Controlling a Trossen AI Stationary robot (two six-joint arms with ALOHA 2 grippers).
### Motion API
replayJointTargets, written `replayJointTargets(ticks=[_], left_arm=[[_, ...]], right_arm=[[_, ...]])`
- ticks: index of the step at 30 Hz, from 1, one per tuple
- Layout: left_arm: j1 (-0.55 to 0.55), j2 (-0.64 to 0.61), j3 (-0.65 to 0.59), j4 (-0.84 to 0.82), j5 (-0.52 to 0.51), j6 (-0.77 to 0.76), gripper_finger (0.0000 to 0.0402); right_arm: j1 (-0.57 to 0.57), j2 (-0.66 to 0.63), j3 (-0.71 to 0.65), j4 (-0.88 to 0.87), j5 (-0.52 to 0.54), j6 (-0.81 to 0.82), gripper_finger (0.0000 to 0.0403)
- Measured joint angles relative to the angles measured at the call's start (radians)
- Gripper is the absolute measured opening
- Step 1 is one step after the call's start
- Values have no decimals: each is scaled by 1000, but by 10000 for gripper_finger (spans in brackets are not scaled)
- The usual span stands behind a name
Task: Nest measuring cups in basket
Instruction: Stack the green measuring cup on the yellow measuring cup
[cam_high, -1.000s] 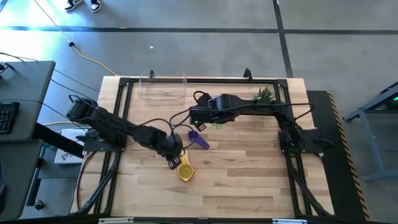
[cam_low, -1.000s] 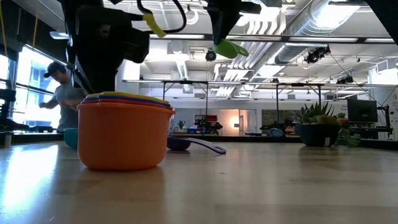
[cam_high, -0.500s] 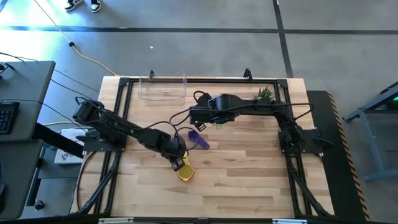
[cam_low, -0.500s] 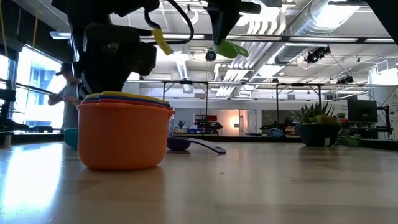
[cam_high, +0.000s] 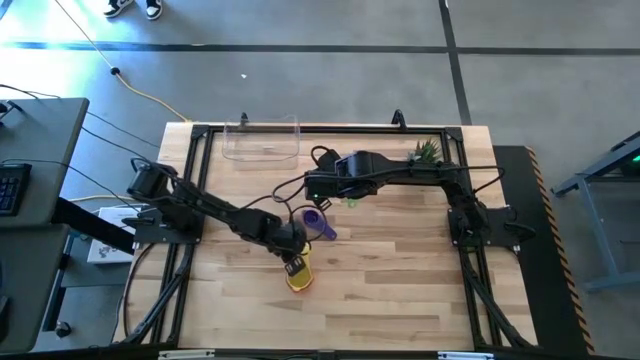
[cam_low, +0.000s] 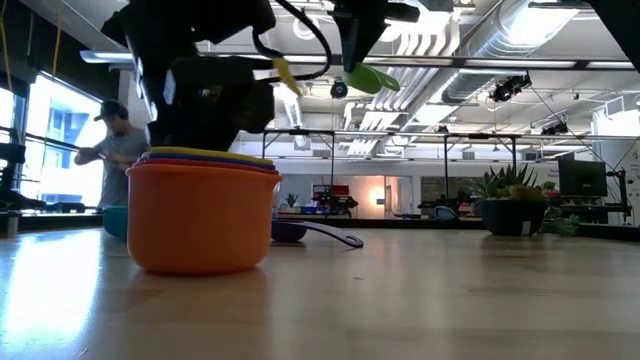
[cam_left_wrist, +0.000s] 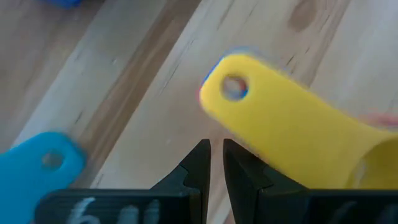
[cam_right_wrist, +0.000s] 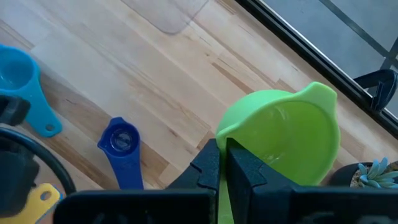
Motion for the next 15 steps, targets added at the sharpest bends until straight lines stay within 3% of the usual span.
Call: replayJointTargets(ticks=[15], left_arm=[[0,4,0,184,58,85,35]], right_arm=[[0,0,0,0,-2,-2,0]])
